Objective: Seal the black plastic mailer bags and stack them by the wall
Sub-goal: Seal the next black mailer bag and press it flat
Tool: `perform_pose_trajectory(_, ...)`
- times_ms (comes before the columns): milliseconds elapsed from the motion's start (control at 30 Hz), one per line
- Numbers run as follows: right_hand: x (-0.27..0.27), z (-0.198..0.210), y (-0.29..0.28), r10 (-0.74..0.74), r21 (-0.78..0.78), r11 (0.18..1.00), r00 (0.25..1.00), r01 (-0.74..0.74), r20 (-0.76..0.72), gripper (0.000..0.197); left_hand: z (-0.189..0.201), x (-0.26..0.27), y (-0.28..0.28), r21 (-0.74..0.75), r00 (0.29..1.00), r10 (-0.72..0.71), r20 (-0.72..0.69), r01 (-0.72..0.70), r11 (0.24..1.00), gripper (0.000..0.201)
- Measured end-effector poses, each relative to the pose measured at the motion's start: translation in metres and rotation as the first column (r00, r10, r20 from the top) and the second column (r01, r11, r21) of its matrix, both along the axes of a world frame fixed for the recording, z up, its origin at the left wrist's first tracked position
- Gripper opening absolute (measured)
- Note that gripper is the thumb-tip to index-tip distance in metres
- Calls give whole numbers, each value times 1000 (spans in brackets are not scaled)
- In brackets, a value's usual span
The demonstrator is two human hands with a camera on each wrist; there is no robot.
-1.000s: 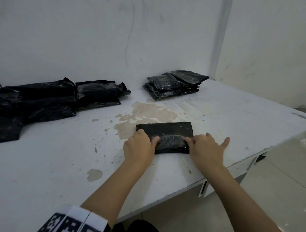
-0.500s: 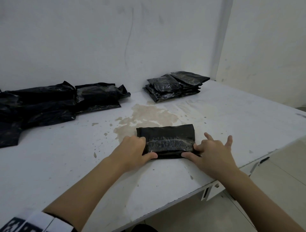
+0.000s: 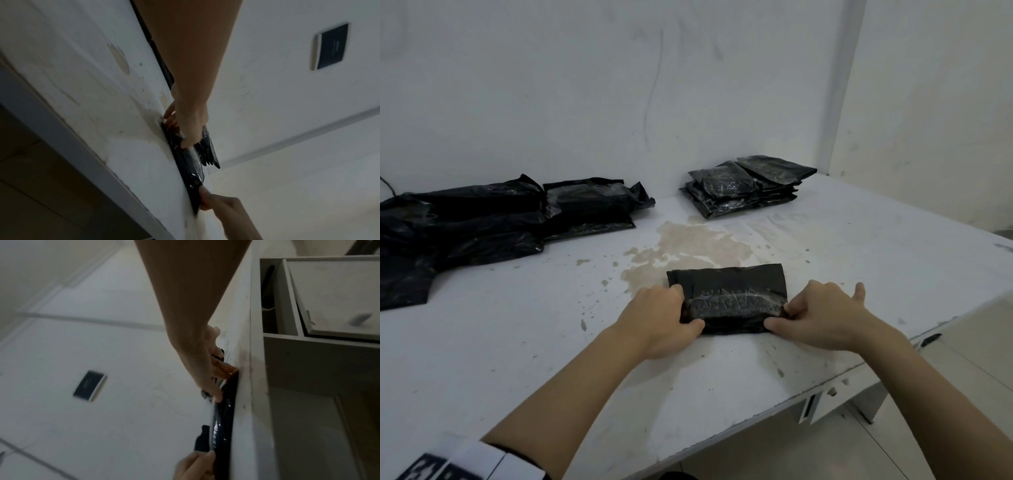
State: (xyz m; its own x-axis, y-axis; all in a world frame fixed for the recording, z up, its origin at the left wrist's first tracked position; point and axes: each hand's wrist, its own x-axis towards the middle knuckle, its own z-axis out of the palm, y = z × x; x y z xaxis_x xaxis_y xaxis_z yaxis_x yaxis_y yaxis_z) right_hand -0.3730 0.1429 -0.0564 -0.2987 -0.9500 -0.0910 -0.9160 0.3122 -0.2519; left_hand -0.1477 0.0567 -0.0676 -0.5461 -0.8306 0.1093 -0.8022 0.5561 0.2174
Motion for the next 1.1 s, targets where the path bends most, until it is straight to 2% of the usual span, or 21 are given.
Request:
perform_pose_trajectory(67, 11, 7, -2, -65, -29, 997, 995, 68, 80, 70, -1, -11, 6, 1, 990, 132, -49, -132, 991, 51)
perform_pose_trajectory(167, 42, 8, -12, -182, -47, 983, 980, 179, -75, 79, -6, -35, 15, -112, 948, 319, -10, -318, 941, 66)
perform_pose_trajectory(233, 56, 3, -16, -218, -60, 976, 963, 211, -161, 71, -9, -44, 16, -122, 931, 365, -10, -364, 924, 65)
perform_pose_trajectory(367, 58, -4, -15, -253, -133, 961, 964, 241, -84, 51, -9, -38, 10, -78, 918, 392, -57, -395, 915, 44)
perform_pose_trajectory(467, 58, -6, -16, -252, -155, 958, 967, 243, -46, 47, -10, -34, 10, -143, 933, 359, -10, -357, 923, 26)
perform_pose_trajectory(533, 54, -7, -14, -272, -207, 938, 961, 277, 53, 34, -11, -31, 11, -175, 949, 312, 33, -302, 937, 15)
perform_pose_trajectory(600, 47, -10, -11, -309, -237, 913, 942, 332, 128, 35, -14, -24, 11, -176, 968, 249, -6, -246, 953, 12)
perform_pose_trajectory(733, 34, -15, -13, -267, -240, 911, 925, 334, 271, 45, -21, -2, 16, -120, 983, 88, -160, -108, 987, 24)
perform_pose_trajectory(833, 35, -10, -13, -217, -282, 905, 917, 318, 335, 35, -26, 12, 22, -20, 995, -36, -92, 35, 999, 48)
perform_pose_trajectory(900, 35, -6, -15, -255, -235, 878, 822, 418, 509, 57, -31, 19, 23, 50, 987, -90, -136, 98, 994, 59)
perform_pose_trajectory(933, 34, -2, -16, -284, -176, 858, 730, 483, 621, 63, -34, 22, 24, 60, 978, -104, -180, 117, 991, 60)
perform_pose_trajectory(1000, 26, 8, -18, -272, -46, 851, 513, 523, 814, 44, -36, 26, 25, 59, 956, -122, -267, 143, 988, 58)
perform_pose_trajectory(1033, 20, 12, -20, -265, 16, 870, 441, 493, 858, 35, -38, 27, 26, 45, 947, -134, -293, 154, 987, 57)
perform_pose_trajectory(1067, 18, 19, -19, -253, 55, 897, 408, 438, 877, 28, -38, 28, 27, 36, 942, -144, -304, 162, 986, 56)
perform_pose_trajectory(1100, 15, 23, -20, -221, 54, 924, 413, 379, 883, 21, -38, 30, 26, 26, 942, -159, -297, 175, 984, 56)
